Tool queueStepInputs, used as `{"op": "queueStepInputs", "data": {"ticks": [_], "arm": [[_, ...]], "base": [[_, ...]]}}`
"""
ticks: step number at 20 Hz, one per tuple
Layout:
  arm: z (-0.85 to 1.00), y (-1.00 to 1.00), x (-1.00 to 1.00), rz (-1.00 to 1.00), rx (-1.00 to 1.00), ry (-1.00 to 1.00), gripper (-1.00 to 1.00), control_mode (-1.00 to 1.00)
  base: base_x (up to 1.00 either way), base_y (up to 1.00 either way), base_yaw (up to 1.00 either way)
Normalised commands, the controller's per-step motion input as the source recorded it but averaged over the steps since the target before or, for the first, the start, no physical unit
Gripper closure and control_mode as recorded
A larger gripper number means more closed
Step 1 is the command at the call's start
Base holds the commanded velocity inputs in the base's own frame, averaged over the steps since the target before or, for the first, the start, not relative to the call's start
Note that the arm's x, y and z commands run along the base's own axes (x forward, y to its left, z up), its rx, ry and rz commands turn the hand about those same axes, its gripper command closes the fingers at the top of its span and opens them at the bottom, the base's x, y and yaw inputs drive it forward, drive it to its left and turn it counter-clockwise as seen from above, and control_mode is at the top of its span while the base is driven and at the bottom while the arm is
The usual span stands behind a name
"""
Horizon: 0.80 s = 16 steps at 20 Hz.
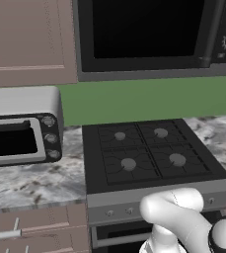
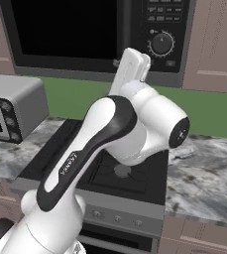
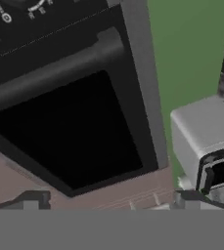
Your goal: Transport the chicken drumstick from the fridge to the microwave and turn on the microwave.
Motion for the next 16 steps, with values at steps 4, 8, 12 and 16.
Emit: {"op": "queueStepInputs", "data": {"ticks": [4, 8, 12, 16], "arm": [[-0.23, -0.18, 0.09, -0.10, -0.30, -0.05, -1.00, -1.00], [-0.26, -0.12, 0.16, -0.23, -0.36, -0.08, -1.00, -1.00], [-0.20, -0.09, 0.18, -0.20, -0.23, -0.04, -1.00, -1.00], [-0.12, -0.12, 0.04, -0.19, -0.13, -0.09, -1.00, -1.00]], "base": [[0.00, 0.00, 0.00], [0.00, 0.00, 0.00], [0.00, 0.00, 0.00], [0.00, 0.00, 0.00]]}}
